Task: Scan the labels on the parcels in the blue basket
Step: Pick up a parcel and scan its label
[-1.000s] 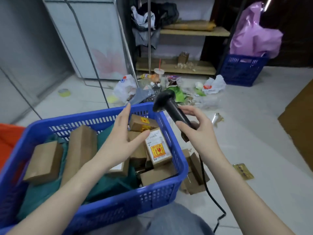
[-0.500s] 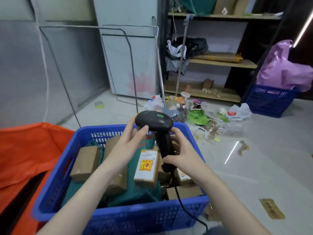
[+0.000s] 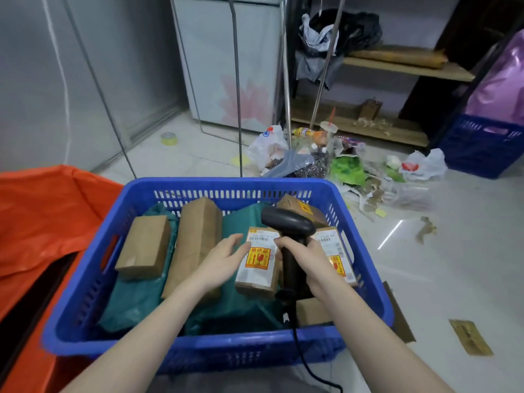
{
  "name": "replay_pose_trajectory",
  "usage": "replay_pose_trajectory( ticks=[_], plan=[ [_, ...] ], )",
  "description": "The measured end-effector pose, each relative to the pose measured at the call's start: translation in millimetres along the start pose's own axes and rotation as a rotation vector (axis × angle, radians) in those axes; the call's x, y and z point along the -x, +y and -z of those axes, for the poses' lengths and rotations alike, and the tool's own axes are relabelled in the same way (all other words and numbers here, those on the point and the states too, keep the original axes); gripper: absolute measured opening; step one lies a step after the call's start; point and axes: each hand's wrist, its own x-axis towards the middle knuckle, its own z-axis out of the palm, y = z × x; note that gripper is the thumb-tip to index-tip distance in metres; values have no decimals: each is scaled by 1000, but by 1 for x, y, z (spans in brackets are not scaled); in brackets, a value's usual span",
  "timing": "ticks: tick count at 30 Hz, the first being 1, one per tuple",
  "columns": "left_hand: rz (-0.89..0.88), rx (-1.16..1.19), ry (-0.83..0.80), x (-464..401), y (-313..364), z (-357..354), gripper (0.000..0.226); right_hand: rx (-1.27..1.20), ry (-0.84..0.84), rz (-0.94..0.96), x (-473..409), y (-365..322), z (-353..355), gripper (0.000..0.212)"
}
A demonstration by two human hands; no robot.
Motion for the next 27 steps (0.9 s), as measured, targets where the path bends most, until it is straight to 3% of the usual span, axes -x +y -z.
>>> replay_pose_trajectory(
  ticks=[3, 8, 12, 17, 21, 24, 27],
  plan=[
    [73, -29, -57, -14, -12, -9, 61, -46, 11, -68, -19, 9, -5, 37],
    [186, 128, -152, -20, -14, -16, 53, -130, 19, -130, -41, 17, -6, 37],
    [237, 139, -93, -20, -12, -15, 74, -131, -3, -142, -42, 15, -5, 37],
    [137, 171, 35, -25, -4, -1, 102, -158, -21, -59, -27, -8, 1, 45],
    [22, 256, 221, -7, 30, 21, 53, -276, -74, 84, -7, -40, 7, 61],
    [5, 456, 275, 8, 50, 38, 62, -309, -135, 151, 17, -60, 14, 43],
    [54, 660, 100, 26, 59, 49, 61, -353, -170, 164, 42, -68, 22, 24]
  ],
)
